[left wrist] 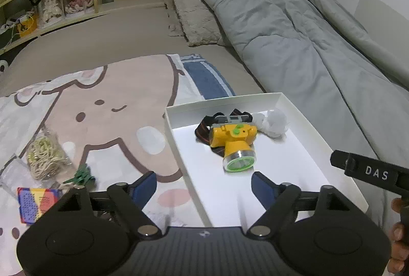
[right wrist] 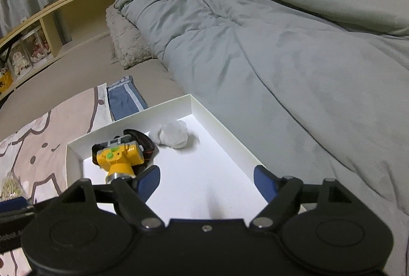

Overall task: Organize objects
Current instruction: 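Withdraw both tools from the tray back toward the remaining objects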

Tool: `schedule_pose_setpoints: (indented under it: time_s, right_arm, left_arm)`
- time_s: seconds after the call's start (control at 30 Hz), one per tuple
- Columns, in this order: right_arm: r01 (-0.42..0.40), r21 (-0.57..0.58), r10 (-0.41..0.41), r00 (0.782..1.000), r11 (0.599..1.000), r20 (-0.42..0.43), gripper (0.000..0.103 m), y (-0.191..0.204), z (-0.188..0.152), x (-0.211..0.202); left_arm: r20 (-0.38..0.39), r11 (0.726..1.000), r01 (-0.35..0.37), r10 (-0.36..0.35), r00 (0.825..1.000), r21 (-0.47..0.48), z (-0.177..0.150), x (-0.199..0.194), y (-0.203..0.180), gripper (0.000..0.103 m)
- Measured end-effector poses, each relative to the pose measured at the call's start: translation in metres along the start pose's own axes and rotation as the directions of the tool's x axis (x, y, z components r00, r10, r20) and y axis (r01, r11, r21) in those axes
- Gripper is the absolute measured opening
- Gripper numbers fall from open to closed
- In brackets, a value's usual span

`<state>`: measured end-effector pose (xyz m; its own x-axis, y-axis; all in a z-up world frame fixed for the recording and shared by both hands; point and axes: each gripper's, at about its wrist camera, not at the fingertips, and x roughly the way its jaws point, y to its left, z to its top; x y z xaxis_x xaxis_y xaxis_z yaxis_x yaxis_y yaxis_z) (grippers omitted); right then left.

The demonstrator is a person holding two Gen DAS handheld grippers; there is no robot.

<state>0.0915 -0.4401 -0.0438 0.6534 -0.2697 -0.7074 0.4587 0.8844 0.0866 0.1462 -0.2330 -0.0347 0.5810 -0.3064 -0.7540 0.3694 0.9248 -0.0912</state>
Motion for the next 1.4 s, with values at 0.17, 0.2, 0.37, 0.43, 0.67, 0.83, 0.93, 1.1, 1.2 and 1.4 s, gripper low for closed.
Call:
schedule_pose_setpoints:
  time_s: [0.17,0.2,0.37,0.43,0.67,0.83,0.93,1.1,1.2,1.4]
  right_arm:
    - [0.024,-0.036,-0.024,1.0,0.999,0.013,0.086,0.001,-0.01,-0.014]
    - [0.028,-0.042,-0.027,0.999,0.999,0.017,0.087,0.001,-0.011,-0.017]
    - [0.034,-0.066,-0.032,0.999,0.997,0.037,0.096,0.002,-0.019,-0.032]
    - [0.035,-0.077,-0.032,0.999,0.996,0.038,0.098,0.003,-0.023,-0.036]
    - [0.048,-0.099,-0.042,0.998,0.994,0.055,0.103,0.005,-0.032,-0.052]
    - [0.037,-0.101,-0.031,0.998,0.994,0.055,0.103,0.005,-0.039,-0.062]
    - [0.027,-0.098,-0.021,0.998,0.995,0.059,0.103,0.005,-0.041,-0.066]
    - [0.011,-0.107,-0.003,0.998,0.994,0.07,0.103,0.011,-0.043,-0.069]
    - [-0.014,-0.108,0.022,0.997,0.994,0.075,0.103,0.017,-0.043,-0.071]
    - [-0.045,-0.153,0.055,0.997,0.987,0.062,0.103,0.038,-0.043,-0.069]
  left_arm:
    - [0.012,1.0,-0.017,0.017,1.0,-0.004,-0.007,-0.012,0.009,0.096]
    - [0.015,1.0,-0.022,0.022,1.0,-0.004,-0.009,-0.014,0.01,0.098]
    - [0.027,0.999,-0.047,0.046,0.999,0.006,-0.016,-0.021,0.018,0.103]
    - [0.031,0.998,-0.056,0.056,0.998,0.002,-0.02,-0.024,0.021,0.103]
    - [0.045,0.996,-0.085,0.086,0.995,-0.009,-0.03,-0.034,0.032,0.103]
    - [0.059,0.996,-0.087,0.088,0.994,-0.026,-0.035,-0.044,0.039,0.103]
    - [0.064,0.996,-0.078,0.08,0.995,-0.042,-0.037,-0.05,0.044,0.103]
    - [0.081,0.994,-0.088,0.092,0.992,-0.058,-0.042,-0.061,0.057,0.103]
    - [0.093,0.992,-0.103,0.11,0.99,-0.076,-0.044,-0.069,0.069,0.103]
    - [0.113,0.979,-0.168,0.181,0.977,-0.118,-0.047,-0.086,0.103,0.103]
